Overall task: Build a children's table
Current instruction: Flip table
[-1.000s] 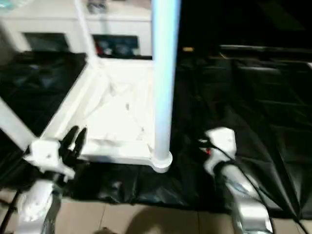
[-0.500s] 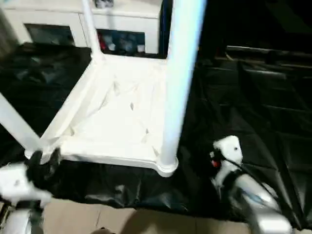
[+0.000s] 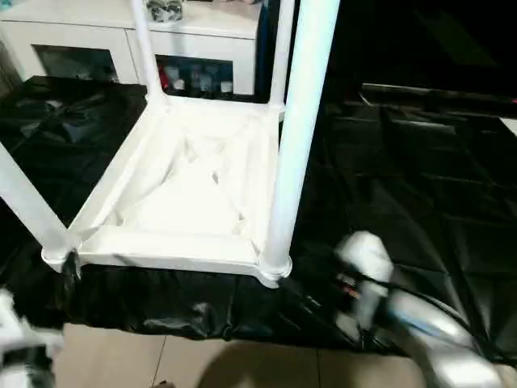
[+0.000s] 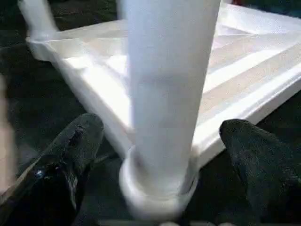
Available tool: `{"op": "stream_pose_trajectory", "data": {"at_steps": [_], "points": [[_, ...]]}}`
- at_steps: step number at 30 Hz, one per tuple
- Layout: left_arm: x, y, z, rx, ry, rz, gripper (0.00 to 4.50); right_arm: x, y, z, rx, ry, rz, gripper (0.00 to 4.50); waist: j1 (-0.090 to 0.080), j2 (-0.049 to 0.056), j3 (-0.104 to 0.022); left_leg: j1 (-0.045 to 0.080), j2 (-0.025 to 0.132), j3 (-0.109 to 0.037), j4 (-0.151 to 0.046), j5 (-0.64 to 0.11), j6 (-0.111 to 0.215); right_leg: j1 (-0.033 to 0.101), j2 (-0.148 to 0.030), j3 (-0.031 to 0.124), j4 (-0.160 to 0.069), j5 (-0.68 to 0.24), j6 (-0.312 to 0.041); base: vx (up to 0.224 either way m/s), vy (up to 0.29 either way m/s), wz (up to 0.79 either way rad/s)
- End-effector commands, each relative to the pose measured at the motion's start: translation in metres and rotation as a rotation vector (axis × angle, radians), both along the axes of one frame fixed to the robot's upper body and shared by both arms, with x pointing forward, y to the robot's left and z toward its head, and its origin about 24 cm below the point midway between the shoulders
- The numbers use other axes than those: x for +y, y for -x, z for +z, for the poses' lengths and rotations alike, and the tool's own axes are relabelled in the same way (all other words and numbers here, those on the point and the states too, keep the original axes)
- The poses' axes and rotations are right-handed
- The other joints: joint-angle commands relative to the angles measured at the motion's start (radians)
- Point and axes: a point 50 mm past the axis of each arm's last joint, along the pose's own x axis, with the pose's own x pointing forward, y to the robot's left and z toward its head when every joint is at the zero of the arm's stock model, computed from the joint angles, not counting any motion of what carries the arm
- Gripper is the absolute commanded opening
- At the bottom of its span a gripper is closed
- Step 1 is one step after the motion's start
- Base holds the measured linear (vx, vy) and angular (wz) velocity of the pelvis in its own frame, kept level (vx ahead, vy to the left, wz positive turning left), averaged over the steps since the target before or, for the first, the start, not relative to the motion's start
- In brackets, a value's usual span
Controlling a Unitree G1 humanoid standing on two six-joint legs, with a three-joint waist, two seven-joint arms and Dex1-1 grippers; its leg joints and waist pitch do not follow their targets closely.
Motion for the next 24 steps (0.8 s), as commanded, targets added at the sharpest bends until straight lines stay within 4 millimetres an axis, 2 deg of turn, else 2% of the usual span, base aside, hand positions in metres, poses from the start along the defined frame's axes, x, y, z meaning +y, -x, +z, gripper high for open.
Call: {"op": "stream_pose_trajectory", "data": {"at_steps": [1,2,3,4,5,6,7,8,10,16,20,21,22,24], "points": [[0.012,-0.005,-0.004,0.035,-0.01,0.037,3.91,0.001,-0.009,-0.005,-0.022,0.055,-0.049,4.5,0.002,0.004,-0.028,0.001,0.051,-0.028,-0.085,-0.278,0.003,0.009,-0.09,0.064,-0.105,-0.297,-0.072,0.0,0.0,0.0],[0.013,-0.006,-0.004,0.036,-0.012,0.037,3.91,0.002,-0.01,-0.005,-0.022,0.051,-0.051,4.5,0.002,0.005,-0.029,0.001,0.053,-0.028,-0.085,-0.27,0.003,0.01,-0.089,0.065,-0.101,-0.263,-0.082,0.0,0.0,0.0],[0.022,-0.013,-0.003,0.045,-0.036,0.046,4.08,0.006,-0.017,-0.007,-0.02,0.033,-0.079,4.5,0.004,0.006,-0.035,0.0,0.051,-0.025,-0.083,-0.247,0.008,0.012,-0.088,0.066,-0.088,-0.179,-0.106,0.0,0.0,0.0],[0.027,-0.016,-0.002,0.045,-0.045,0.046,4.19,0.008,-0.021,-0.007,-0.026,0.033,-0.094,4.5,0.003,0.004,-0.039,-0.003,0.051,-0.026,-0.082,-0.225,0.011,0.017,-0.088,0.067,-0.083,-0.136,-0.112,0.0,0.0,0.0],[0.031,-0.019,-0.002,0.048,-0.05,0.048,4.28,0.009,-0.023,-0.008,-0.03,0.03,-0.1,4.5,0.006,0.006,-0.04,-0.002,0.052,-0.024,-0.081,-0.204,0.013,0.016,-0.088,0.067,-0.078,-0.085,-0.123,0.0,0.0,0.0],[0.037,-0.023,-0.002,0.059,-0.066,0.051,4.34,0.012,-0.026,-0.009,-0.032,0.025,-0.105,4.5,0.006,0.003,-0.042,-0.001,0.051,-0.023,-0.079,-0.194,0.016,0.017,-0.088,0.066,-0.075,-0.06,-0.129,0.0,0.0,0.0],[0.042,-0.028,-0.002,0.069,-0.066,0.042,4.38,0.013,-0.029,-0.011,-0.034,0.02,-0.117,4.5,0.007,0.007,-0.043,-0.002,0.053,-0.024,-0.079,-0.174,0.021,0.019,-0.09,0.066,-0.068,-0.016,-0.143,0.0,0.0,0.0],[0.045,-0.032,-0.002,0.081,-0.068,0.03,4.38,0.013,-0.031,-0.011,-0.033,0.013,-0.126,4.5,0.007,0.008,-0.043,-0.001,0.052,-0.022,-0.079,-0.173,0.02,0.018,-0.089,0.066,-0.069,-0.008,-0.148,0.0,0.0,0.0],[0.046,-0.039,-0.004,0.107,-0.055,-0.002,4.48,0.008,-0.035,-0.012,-0.038,0.013,-0.177,4.5,0.009,0.0,-0.042,0.0,0.054,-0.021,-0.083,-0.182,0.019,0.02,-0.093,0.066,-0.068,-0.015,-0.159,0.0,0.0,0.0],[0.036,-0.05,-0.007,0.133,-0.051,-0.072,4.48,-0.015,-0.046,-0.012,-0.049,0.004,-0.332,4.5,0.01,0.003,-0.037,0.005,0.056,-0.019,-0.09,-0.259,-0.006,0.018,-0.098,0.07,-0.079,-0.137,-0.155,0.0,0.0,0.0],[0.028,-0.055,-0.011,0.147,-0.022,-0.097,4.48,-0.03,-0.051,-0.01,-0.063,0.0,-0.41,4.5,0.015,0.0,-0.038,0.004,0.055,-0.016,-0.086,-0.24,-0.003,0.019,-0.099,0.072,-0.079,-0.136,-0.158,0.0,0.0,0.0],[0.026,-0.056,-0.012,0.147,-0.017,-0.108,4.19,-0.032,-0.051,-0.01,-0.065,-0.002,-0.419,4.5,0.017,0.002,-0.038,0.003,0.054,-0.016,-0.086,-0.234,-0.001,0.02,-0.099,0.071,-0.079,-0.133,-0.157,0.0,0.0,0.0],[0.022,-0.059,-0.012,0.144,0.003,-0.125,4.12,-0.036,-0.051,-0.01,-0.07,-0.002,-0.434,4.5,0.018,0.004,-0.039,0.002,0.055,-0.017,-0.086,-0.227,0.001,0.02,-0.098,0.07,-0.077,-0.124,-0.155,0.0,0.0,0.0],[0.017,-0.061,-0.012,0.144,0.021,-0.139,4.09,-0.039,-0.05,-0.01,-0.07,-0.005,-0.441,4.5,0.019,0.001,-0.041,0.003,0.055,-0.016,-0.084,-0.216,0.003,0.02,-0.097,0.07,-0.076,-0.102,-0.159,0.0,0.0,0.0]]}}
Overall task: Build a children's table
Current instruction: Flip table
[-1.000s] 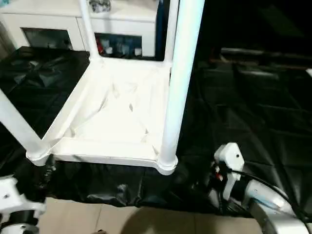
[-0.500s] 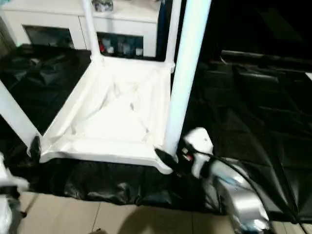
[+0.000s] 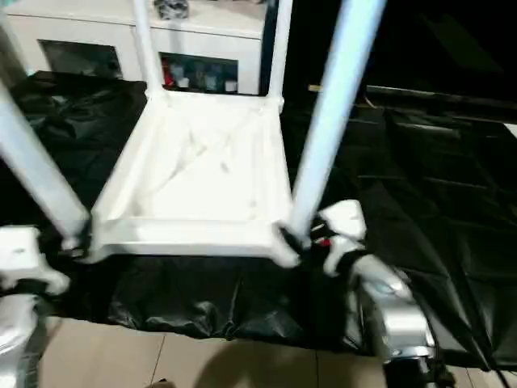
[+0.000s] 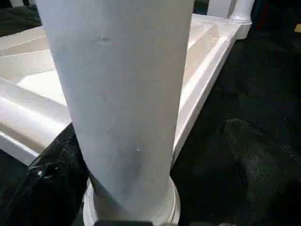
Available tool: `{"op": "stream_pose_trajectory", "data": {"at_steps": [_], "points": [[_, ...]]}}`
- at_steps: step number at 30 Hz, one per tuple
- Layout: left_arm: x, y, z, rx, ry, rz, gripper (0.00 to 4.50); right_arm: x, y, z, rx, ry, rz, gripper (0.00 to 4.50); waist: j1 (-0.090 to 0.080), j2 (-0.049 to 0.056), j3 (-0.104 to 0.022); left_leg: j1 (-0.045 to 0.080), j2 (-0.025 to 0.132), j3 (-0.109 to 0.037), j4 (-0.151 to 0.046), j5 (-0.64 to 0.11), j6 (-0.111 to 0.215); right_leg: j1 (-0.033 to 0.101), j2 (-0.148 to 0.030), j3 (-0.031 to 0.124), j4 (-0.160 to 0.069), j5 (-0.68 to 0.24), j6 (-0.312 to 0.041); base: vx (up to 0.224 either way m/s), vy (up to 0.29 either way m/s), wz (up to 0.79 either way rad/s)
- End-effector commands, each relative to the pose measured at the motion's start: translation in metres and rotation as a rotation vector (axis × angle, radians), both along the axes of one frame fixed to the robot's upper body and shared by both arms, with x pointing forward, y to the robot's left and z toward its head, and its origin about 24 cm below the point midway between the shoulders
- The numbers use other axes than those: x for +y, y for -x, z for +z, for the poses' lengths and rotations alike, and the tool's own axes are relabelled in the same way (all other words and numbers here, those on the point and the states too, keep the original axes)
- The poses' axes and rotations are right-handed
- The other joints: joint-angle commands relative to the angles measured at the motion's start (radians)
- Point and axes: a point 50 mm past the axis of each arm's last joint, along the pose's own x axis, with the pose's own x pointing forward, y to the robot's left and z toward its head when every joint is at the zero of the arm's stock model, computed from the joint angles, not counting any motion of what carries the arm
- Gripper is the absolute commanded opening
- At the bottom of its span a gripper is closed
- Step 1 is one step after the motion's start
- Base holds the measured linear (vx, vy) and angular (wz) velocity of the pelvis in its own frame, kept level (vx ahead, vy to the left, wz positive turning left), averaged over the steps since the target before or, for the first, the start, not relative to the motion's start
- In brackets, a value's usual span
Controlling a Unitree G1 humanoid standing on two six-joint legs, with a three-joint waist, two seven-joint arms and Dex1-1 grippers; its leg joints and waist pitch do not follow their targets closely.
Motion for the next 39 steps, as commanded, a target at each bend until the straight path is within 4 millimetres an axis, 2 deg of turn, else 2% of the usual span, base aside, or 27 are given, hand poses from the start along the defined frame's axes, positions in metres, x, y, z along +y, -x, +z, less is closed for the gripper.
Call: {"op": "stream_pose_trajectory", "data": {"at_steps": [1,2,4,5,6,7,9,10,11,12,15,16,18,20,23,25,29,30,33,34,39], "points": [[0.002,-0.001,-0.003,0.027,0.023,0.017,3.86,-0.021,-0.001,0.007,-0.028,0.017,-0.085,4.5,0.003,0.011,-0.041,0.001,0.055,-0.02,-0.084,-0.213,0.01,0.024,-0.096,0.068,-0.075,-0.099,-0.152,0.0,0.0,0.0],[0.0,-0.002,-0.003,0.031,0.026,0.014,3.86,-0.021,0.0,0.007,-0.031,0.02,-0.081,4.5,0.004,0.011,-0.042,0.001,0.055,-0.02,-0.084,-0.209,0.011,0.024,-0.096,0.067,-0.075,-0.092,-0.153,0.0,0.0,0.0],[-0.006,-0.002,-0.005,0.044,0.032,-0.015,3.66,-0.014,0.011,0.011,-0.022,-0.019,0.039,4.5,0.009,0.007,-0.042,0.003,0.055,-0.017,-0.082,-0.204,0.022,0.025,-0.095,0.068,-0.074,-0.077,-0.151,0.0,0.0,0.0],[-0.007,-0.003,-0.005,0.045,0.034,-0.019,3.59,-0.012,0.014,0.011,-0.014,-0.025,0.069,4.5,0.013,0.007,-0.043,0.002,0.056,-0.018,-0.081,-0.193,0.031,0.027,-0.096,0.069,-0.073,-0.062,-0.144,0.0,0.0,0.0],[-0.009,-0.004,-0.006,0.048,0.04,-0.023,3.48,-0.006,0.025,0.012,0.02,-0.042,0.184,4.5,0.014,0.005,-0.043,-0.001,0.056,-0.019,-0.08,-0.185,0.044,0.032,-0.094,0.068,-0.074,-0.047,-0.139,0.0,0.0,0.0],[-0.009,-0.004,-0.006,0.048,0.04,-0.023,3.38,-0.005,0.026,0.013,0.023,-0.041,0.195,4.5,0.014,0.004,-0.042,-0.001,0.057,-0.019,-0.08,-0.182,0.05,0.031,-0.095,0.068,-0.074,-0.042,-0.136,0.0,0.0,0.0],[-0.009,-0.005,-0.006,0.049,0.042,-0.022,3.21,-0.004,0.031,0.013,0.033,-0.032,0.242,4.5,0.013,0.004,-0.04,-0.003,0.055,-0.019,-0.082,-0.187,0.057,0.03,-0.095,0.066,-0.077,-0.061,-0.133,0.0,0.0,0.0],[-0.009,-0.008,-0.007,0.051,0.047,-0.022,3.15,-0.004,0.043,0.012,0.064,0.001,0.329,4.5,0.012,0.002,-0.036,-0.004,0.053,-0.019,-0.085,-0.207,0.053,0.029,-0.096,0.064,-0.085,-0.14,-0.124,0.0,0.0,0.0],[-0.009,-0.01,-0.007,0.052,0.049,-0.022,3.05,-0.005,0.047,0.012,0.077,0.01,0.36,4.5,0.015,0.002,-0.036,0.001,0.055,-0.018,-0.083,-0.228,0.05,0.027,-0.096,0.066,-0.09,-0.178,-0.113,0.0,0.0,0.0],[-0.009,-0.012,-0.007,0.053,0.056,-0.026,3.05,-0.007,0.049,0.012,0.085,0.023,0.373,4.5,0.015,0.001,-0.035,0.0,0.055,-0.019,-0.084,-0.23,0.05,0.027,-0.096,0.066,-0.093,-0.199,-0.107,0.0,0.0,0.0],[-0.01,-0.015,-0.006,0.052,0.059,-0.033,2.75,-0.011,0.051,0.014,0.089,0.025,0.376,4.5,0.013,0.003,-0.036,0.0,0.056,-0.021,-0.085,-0.232,0.045,0.022,-0.097,0.065,-0.093,-0.211,-0.114,0.0,0.0,0.0],[-0.011,-0.017,-0.006,0.053,0.063,-0.041,2.6,-0.014,0.051,0.017,0.09,0.022,0.368,4.5,0.013,0.007,-0.036,0.002,0.056,-0.02,-0.085,-0.233,0.043,0.021,-0.096,0.065,-0.093,-0.207,-0.117,0.0,0.0,0.0],[-0.012,-0.021,-0.007,0.061,0.071,-0.06,2.5,-0.014,0.05,0.02,0.089,0.016,0.373,4.5,0.015,0.004,-0.038,0.001,0.056,-0.021,-0.083,-0.221,0.044,0.023,-0.096,0.066,-0.09,-0.176,-0.122,0.0,0.0,0.0],[-0.013,-0.023,-0.009,0.083,0.068,-0.072,2.41,-0.005,0.055,0.024,0.104,-0.005,0.444,4.5,0.015,0.005,-0.038,0.0,0.055,-0.021,-0.083,-0.211,0.049,0.025,-0.096,0.066,-0.088,-0.159,-0.125,0.0,0.0,0.0],[-0.014,-0.025,-0.011,0.099,0.08,-0.073,2.24,0.004,0.059,0.025,0.118,-0.026,0.505,4.5,0.018,0.0,-0.036,0.0,0.055,-0.02,-0.083,-0.208,0.058,0.024,-0.097,0.065,-0.09,-0.176,-0.119,0.0,0.0,0.0],[-0.014,-0.025,-0.011,0.105,0.087,-0.076,2.19,0.007,0.059,0.025,0.118,-0.029,0.513,4.5,0.02,0.003,-0.037,0.0,0.057,-0.021,-0.083,-0.209,0.054,0.022,-0.099,0.065,-0.091,-0.192,-0.12,0.0,0.0,0.0],[-0.017,-0.026,-0.013,0.13,0.124,-0.08,2.17,0.018,0.056,0.026,0.123,-0.056,0.522,4.5,0.025,0.0,-0.036,0.0,0.057,-0.02,-0.085,-0.21,0.044,0.021,-0.1,0.066,-0.089,-0.205,-0.122,0.0,0.0,0.0],[-0.021,-0.026,-0.012,0.135,0.169,-0.077,2.16,0.028,0.057,0.031,0.135,-0.108,0.561,4.5,0.029,-0.005,-0.036,0.0,0.057,-0.02,-0.085,-0.203,0.045,0.021,-0.101,0.066,-0.089,-0.209,-0.12,0.0,0.0,0.0],[-0.028,-0.027,-0.01,0.13,0.231,-0.07,2.16,0.035,0.059,0.035,0.146,-0.144,0.598,4.5,0.035,0.0,-0.038,0.002,0.06,-0.021,-0.084,-0.187,0.046,0.021,-0.102,0.067,-0.087,-0.188,-0.123,0.0,0.0,0.0],[-0.032,-0.027,-0.009,0.126,0.272,-0.07,2.16,0.037,0.058,0.032,0.164,-0.135,0.587,4.5,0.036,-0.001,-0.039,0.001,0.061,-0.021,-0.084,-0.176,0.044,0.021,-0.1,0.067,-0.083,-0.159,-0.126,0.0,0.0,0.0],[-0.051,-0.03,0.0,0.104,0.473,-0.081,2.16,0.043,0.052,0.009,0.268,-0.05,0.523,4.5,0.039,-0.002,-0.04,-0.003,0.055,-0.017,-0.08,-0.157,0.027,0.023,-0.101,0.067,-0.08,-0.137,-0.138,0.0,0.0,0.0]]}}
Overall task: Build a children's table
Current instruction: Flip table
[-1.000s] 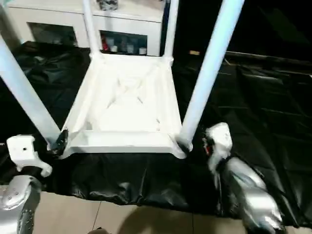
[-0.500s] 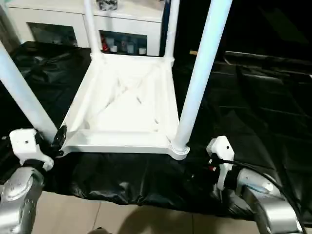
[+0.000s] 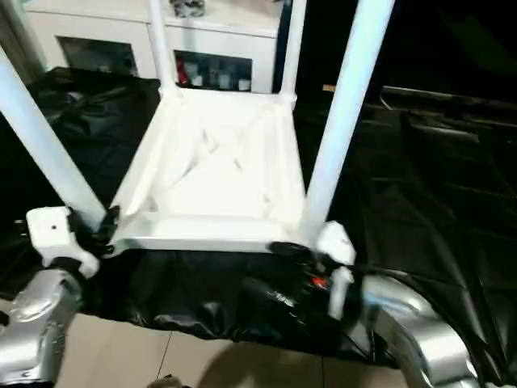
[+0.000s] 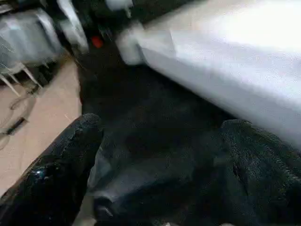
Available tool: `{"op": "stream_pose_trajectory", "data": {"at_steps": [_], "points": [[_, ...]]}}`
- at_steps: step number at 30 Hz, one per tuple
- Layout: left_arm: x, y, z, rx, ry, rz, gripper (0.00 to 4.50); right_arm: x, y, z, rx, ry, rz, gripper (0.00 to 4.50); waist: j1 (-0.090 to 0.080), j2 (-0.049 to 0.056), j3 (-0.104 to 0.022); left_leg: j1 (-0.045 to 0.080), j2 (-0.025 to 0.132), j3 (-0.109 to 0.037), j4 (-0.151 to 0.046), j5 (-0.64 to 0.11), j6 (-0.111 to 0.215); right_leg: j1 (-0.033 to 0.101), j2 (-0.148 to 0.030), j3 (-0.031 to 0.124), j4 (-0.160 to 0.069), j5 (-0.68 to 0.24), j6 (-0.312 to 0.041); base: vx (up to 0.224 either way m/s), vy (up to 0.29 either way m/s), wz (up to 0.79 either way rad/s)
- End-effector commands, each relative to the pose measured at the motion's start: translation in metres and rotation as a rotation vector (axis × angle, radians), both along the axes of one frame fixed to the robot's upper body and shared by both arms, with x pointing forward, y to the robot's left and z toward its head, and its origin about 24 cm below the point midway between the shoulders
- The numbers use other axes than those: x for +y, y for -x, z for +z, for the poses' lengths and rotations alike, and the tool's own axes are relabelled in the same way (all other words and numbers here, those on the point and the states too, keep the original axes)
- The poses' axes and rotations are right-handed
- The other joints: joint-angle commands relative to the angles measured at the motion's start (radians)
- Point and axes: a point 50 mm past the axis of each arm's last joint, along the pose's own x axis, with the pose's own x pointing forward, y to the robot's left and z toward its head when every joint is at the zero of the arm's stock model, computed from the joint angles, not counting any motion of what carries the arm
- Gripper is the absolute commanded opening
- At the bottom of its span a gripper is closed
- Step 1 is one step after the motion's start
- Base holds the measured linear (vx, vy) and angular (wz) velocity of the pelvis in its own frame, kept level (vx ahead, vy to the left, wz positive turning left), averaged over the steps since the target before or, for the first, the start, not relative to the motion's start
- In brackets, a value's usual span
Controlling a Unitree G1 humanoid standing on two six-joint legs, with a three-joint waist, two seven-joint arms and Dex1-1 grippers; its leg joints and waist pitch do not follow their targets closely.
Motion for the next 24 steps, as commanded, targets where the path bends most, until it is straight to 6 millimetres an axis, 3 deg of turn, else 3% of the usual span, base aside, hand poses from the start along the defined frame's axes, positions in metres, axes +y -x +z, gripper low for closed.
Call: {"op": "stream_pose_trajectory", "data": {"at_steps": [1,6,7,8,10,11,12,13,14,15,18,20,24], "points": [[-0.021,-0.004,0.0,0.006,0.248,-0.031,2.16,-0.001,-0.003,-0.012,0.03,0.072,-0.026,4.5,-0.003,-0.004,-0.04,-0.003,0.053,-0.021,-0.078,-0.16,0.019,0.024,-0.1,0.065,-0.08,-0.142,-0.149,0.0,0.0,0.0],[-0.036,-0.006,0.009,-0.003,0.33,-0.078,2.16,0.01,-0.007,-0.014,0.044,0.054,-0.023,4.5,0.003,-0.006,-0.041,-0.004,0.054,-0.021,-0.076,-0.14,0.029,0.026,-0.099,0.066,-0.078,-0.129,-0.14,0.0,0.0,0.0],[-0.04,-0.006,0.012,-0.006,0.343,-0.092,2.15,0.012,-0.01,-0.014,0.048,0.044,-0.049,4.5,0.002,-0.006,-0.042,-0.005,0.054,-0.022,-0.076,-0.136,0.03,0.026,-0.097,0.066,-0.078,-0.12,-0.134,0.0,0.0,0.0],[-0.045,-0.006,0.016,-0.01,0.354,-0.113,2.14,0.014,-0.015,-0.014,0.05,0.029,-0.089,4.5,0.0,-0.013,-0.038,-0.005,0.054,-0.021,-0.077,-0.133,0.031,0.025,-0.097,0.066,-0.079,-0.118,-0.132,0.0,0.0,0.0],[-0.053,-0.006,0.021,-0.018,0.37,-0.141,2.14,0.018,-0.023,-0.015,0.054,-0.018,-0.161,4.5,-0.004,-0.01,-0.036,-0.004,0.055,-0.021,-0.078,-0.126,0.024,0.021,-0.098,0.067,-0.077,-0.108,-0.142,0.0,0.0,0.0],[-0.055,-0.006,0.023,-0.018,0.373,-0.148,2.14,0.02,-0.025,-0.015,0.051,-0.037,-0.177,4.5,-0.002,-0.01,-0.043,-0.004,0.055,-0.022,-0.074,-0.099,0.025,0.024,-0.096,0.066,-0.068,-0.056,-0.149,0.0,0.0,0.0],[-0.059,-0.006,0.023,-0.015,0.366,-0.158,2.13,0.023,-0.026,-0.013,0.052,-0.096,-0.193,4.5,0.0,-0.013,-0.042,-0.004,0.055,-0.021,-0.071,-0.078,0.032,0.022,-0.095,0.067,-0.066,-0.019,-0.15,0.0,0.0,0.0],[-0.061,-0.006,0.024,-0.011,0.363,-0.163,2.13,0.026,-0.027,-0.012,0.054,-0.137,-0.203,4.5,0.004,-0.013,-0.049,-0.008,0.053,-0.021,-0.064,-0.02,0.047,0.024,-0.092,0.067,-0.052,0.077,-0.159,0.0,0.0,0.0],[-0.062,-0.007,0.024,-0.008,0.363,-0.164,2.13,0.028,-0.028,-0.011,0.056,-0.172,-0.219,4.5,0.004,-0.01,-0.046,-0.012,0.052,-0.019,-0.061,0.015,0.065,0.02,-0.089,0.066,-0.047,0.15,-0.17,0.0,0.0,0.0],[-0.063,-0.008,0.025,-0.002,0.368,-0.16,2.13,0.033,-0.033,-0.012,0.068,-0.22,-0.264,4.5,0.003,-0.009,-0.042,-0.014,0.05,-0.019,-0.062,0.015,0.07,0.019,-0.089,0.066,-0.047,0.164,-0.173,0.0,0.0,0.0],[-0.065,-0.01,0.027,-0.005,0.374,-0.154,2.13,0.036,-0.042,-0.017,0.091,-0.236,-0.362,4.5,0.0,-0.008,-0.037,-0.015,0.05,-0.019,-0.066,-0.022,0.069,0.018,-0.09,0.063,-0.05,0.13,-0.178,0.0,0.0,0.0],[-0.066,-0.011,0.027,-0.006,0.374,-0.156,2.13,0.037,-0.044,-0.018,0.1,-0.26,-0.384,4.5,-0.003,-0.006,-0.032,-0.013,0.052,-0.018,-0.071,-0.074,0.05,0.018,-0.094,0.065,-0.058,0.052,-0.168,0.0,0.0,0.0],[-0.067,-0.014,0.031,-0.011,0.368,-0.149,2.13,0.045,-0.056,-0.008,0.132,-0.466,-0.44,4.5,-0.006,-0.004,-0.025,-0.014,0.054,-0.02,-0.076,-0.097,0.041,0.016,-0.095,0.066,-0.061,0.003,-0.157,0.0,0.0,0.0]]}}
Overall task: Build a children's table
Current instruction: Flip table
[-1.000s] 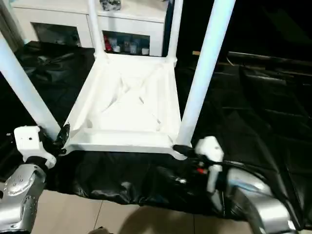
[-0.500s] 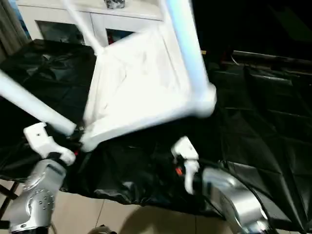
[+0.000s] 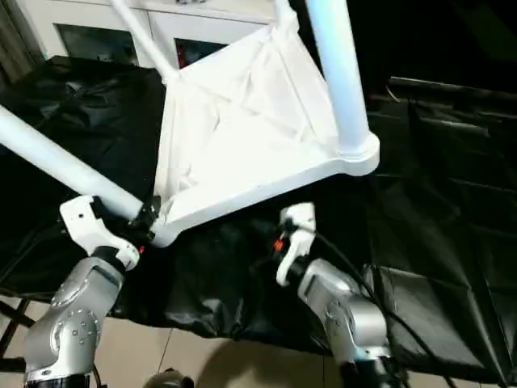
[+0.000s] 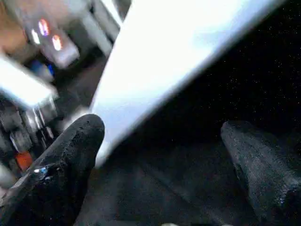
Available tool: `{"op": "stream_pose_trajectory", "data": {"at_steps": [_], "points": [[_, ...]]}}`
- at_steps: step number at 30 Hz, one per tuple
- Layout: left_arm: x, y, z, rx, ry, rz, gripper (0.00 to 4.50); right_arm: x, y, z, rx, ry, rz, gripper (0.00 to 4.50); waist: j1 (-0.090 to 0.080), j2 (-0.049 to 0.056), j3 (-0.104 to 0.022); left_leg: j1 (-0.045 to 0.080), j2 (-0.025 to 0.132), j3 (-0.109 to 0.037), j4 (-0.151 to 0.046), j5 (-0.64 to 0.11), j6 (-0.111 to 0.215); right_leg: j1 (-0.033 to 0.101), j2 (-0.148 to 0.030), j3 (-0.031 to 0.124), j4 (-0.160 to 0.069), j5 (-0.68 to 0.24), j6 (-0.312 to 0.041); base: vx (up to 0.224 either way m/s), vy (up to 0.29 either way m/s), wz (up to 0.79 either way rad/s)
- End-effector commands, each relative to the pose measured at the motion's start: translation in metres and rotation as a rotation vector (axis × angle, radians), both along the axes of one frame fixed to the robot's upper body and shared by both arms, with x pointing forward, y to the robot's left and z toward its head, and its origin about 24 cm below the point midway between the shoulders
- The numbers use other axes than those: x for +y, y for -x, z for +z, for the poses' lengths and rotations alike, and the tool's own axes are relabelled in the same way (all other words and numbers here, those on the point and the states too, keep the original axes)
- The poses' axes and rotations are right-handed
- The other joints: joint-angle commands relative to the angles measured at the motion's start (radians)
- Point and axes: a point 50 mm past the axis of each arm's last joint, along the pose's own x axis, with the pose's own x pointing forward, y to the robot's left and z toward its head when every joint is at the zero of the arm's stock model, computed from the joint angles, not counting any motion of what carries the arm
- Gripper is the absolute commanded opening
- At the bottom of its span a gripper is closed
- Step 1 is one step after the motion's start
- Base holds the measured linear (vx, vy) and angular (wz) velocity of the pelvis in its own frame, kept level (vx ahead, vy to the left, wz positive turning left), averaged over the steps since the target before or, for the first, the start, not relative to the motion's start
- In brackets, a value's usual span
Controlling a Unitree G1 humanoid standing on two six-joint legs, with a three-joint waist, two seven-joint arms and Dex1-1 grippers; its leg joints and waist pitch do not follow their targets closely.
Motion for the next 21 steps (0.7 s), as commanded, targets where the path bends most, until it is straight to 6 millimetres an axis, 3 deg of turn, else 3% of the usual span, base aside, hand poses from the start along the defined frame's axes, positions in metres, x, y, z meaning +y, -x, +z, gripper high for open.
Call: {"op": "stream_pose_trajectory", "data": {"at_steps": [1,8,11,16,21], "points": [[-0.018,-0.005,0.012,-0.051,0.08,-0.053,2.13,0.0,-0.005,0.008,-0.02,-0.077,-0.018,4.5,-0.005,-0.001,-0.046,0.01,0.054,-0.022,-0.076,-0.092,0.039,0.043,-0.095,0.066,-0.065,0.012,-0.153,0.0,0.0,0.0],[-0.019,-0.005,0.013,-0.05,0.052,-0.049,2.13,0.007,-0.019,0.021,-0.037,-0.259,-0.055,4.5,-0.006,-0.001,-0.052,0.007,0.051,-0.02,-0.065,0.009,0.069,0.043,-0.092,0.063,-0.047,0.175,-0.182,0.0,0.0,0.0],[-0.018,-0.005,0.013,-0.052,0.032,-0.05,2.13,0.008,-0.025,0.023,-0.022,-0.303,-0.078,4.5,-0.007,0.0,-0.049,0.004,0.051,-0.019,-0.066,0.0,0.075,0.043,-0.094,0.063,-0.047,0.17,-0.192,0.0,0.0,0.0],[-0.02,-0.003,0.013,-0.054,0.015,-0.059,2.13,0.01,-0.041,0.015,0.074,-0.318,-0.167,4.5,-0.008,0.002,-0.046,0.01,0.053,-0.018,-0.069,-0.015,0.055,0.04,-0.095,0.063,-0.051,0.119,-0.193,0.0,0.0,0.0],[-0.023,-0.001,0.012,-0.06,-0.016,-0.083,2.13,0.01,-0.051,0.018,0.117,-0.405,-0.219,4.5,-0.011,0.0,-0.049,0.006,0.052,-0.018,-0.067,0.003,0.061,0.043,-0.096,0.063,-0.046,0.155,-0.191,0.0,0.0,0.0]]}}
